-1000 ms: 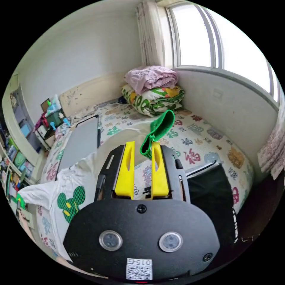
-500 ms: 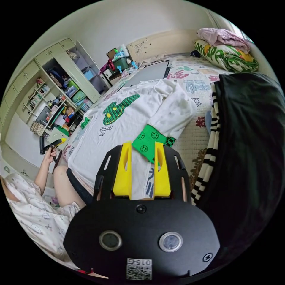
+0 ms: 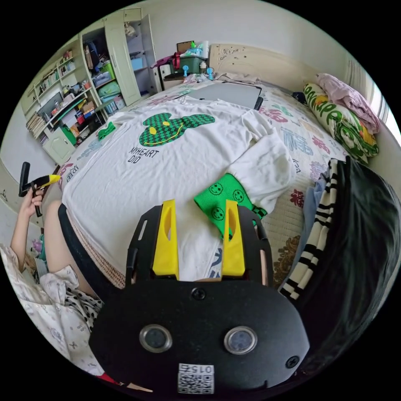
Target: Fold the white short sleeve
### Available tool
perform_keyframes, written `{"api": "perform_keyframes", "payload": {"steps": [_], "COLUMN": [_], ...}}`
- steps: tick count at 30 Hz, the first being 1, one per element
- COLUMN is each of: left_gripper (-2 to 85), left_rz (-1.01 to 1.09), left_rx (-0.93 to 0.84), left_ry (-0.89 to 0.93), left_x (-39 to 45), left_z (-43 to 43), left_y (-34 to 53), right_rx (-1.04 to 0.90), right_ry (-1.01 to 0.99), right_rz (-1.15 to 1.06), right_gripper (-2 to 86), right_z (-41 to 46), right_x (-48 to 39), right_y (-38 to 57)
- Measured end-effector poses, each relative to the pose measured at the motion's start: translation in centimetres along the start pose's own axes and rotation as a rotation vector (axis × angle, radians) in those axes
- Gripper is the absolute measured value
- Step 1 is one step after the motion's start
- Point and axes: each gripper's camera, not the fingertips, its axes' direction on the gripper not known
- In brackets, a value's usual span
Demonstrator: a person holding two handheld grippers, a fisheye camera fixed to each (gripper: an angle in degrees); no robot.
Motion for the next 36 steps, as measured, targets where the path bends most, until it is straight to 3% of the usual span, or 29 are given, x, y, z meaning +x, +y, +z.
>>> {"api": "perform_keyframes", "payload": {"steps": [4, 7, 9, 11, 15, 17, 21, 28, 36], "left_gripper": [9.8, 8.9, 8.0, 7.6, 11.2, 12.7, 13.8, 15.3, 14.6], "left_rz": [0.003, -0.002, -0.007, -0.016, -0.06, -0.061, -0.088, -0.114, -0.119], "left_rx": [-0.023, -0.037, 0.0, 0.027, 0.072, 0.091, 0.053, -0.004, -0.075], "left_ry": [-0.001, -0.04, -0.067, -0.088, -0.181, -0.207, -0.189, -0.17, -0.165], "left_x": [0.0, -0.2, -0.2, -0.2, 0.0, 0.2, -0.8, -1.6, -2.3], "left_z": [0.0, -0.6, -1.7, -2.5, -3.7, -4.1, -3.4, -4.0, -2.6], "left_y": [-0.5, -1.4, -1.9, -2.7, -4.4, -4.7, -5.5, -6.3, -7.1], "right_rx": [-0.091, -0.054, 0.002, 0.138, 0.316, 0.41, 0.431, 0.176, 0.001], "right_ry": [0.03, 0.01, 0.106, 0.285, 0.59, 0.482, 0.293, -0.239, -0.308], "right_rz": [0.023, 0.024, 0.078, 0.237, 0.655, 0.748, 0.519, 0.32, 0.4], "right_gripper": [10.4, 2.9, 2.2, 2.3, 7.1, 12.4, 13.5, 14.7, 17.0], "right_z": [1.4, -3.5, -9.2, -18.7, -30.6, -34.3, -33.9, -28.0, -28.7], "right_x": [0.1, 3.4, 7.7, 16.4, 28.5, 30.4, 25.1, 16.2, 18.7], "right_y": [-3.9, -7.7, -11.8, -17.6, -19.4, -16.8, -11.3, 0.2, 4.7]}}
